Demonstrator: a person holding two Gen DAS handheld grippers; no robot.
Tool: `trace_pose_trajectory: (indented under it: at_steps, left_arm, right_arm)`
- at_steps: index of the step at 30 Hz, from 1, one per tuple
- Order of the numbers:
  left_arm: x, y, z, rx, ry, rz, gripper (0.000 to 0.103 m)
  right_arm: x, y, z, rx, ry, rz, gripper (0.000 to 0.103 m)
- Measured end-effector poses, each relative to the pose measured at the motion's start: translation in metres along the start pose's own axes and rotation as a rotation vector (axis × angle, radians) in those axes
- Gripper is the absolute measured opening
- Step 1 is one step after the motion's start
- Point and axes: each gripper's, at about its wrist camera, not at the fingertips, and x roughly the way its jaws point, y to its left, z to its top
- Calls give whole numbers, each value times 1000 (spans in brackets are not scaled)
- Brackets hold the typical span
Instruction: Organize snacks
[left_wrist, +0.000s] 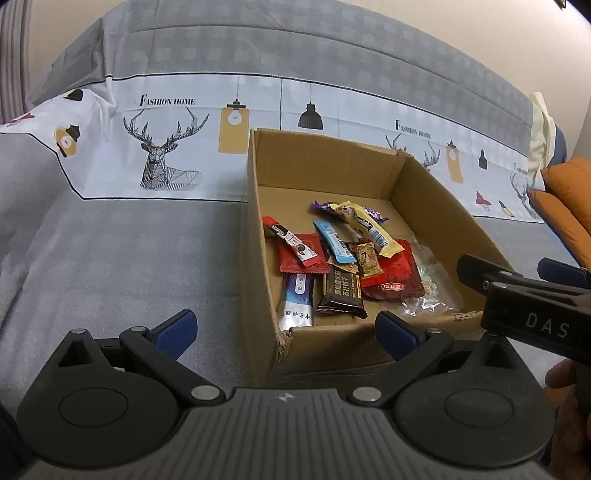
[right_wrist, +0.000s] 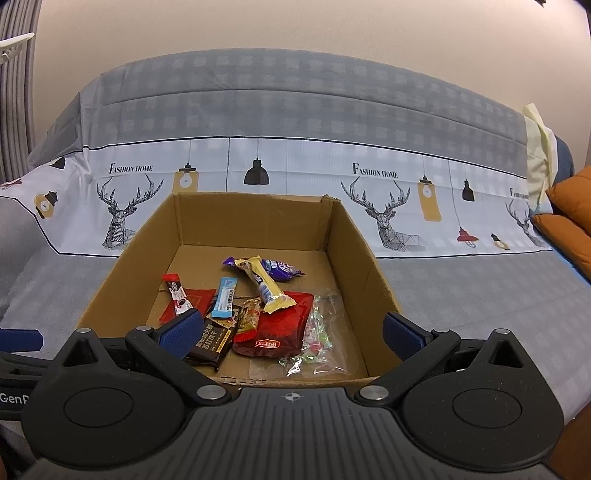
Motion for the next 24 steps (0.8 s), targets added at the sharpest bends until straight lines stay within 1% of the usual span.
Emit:
trace_pose_trajectory:
  at_steps: [13, 24]
  left_arm:
    - [-2, -5, 0, 31, -20, -10, 103]
    - [0, -8, 0, 37, -24, -14, 103]
  right_arm:
    - [0, 0, -1, -2, -3, -1, 103]
    - [1, 3, -1, -11, -2, 2, 103]
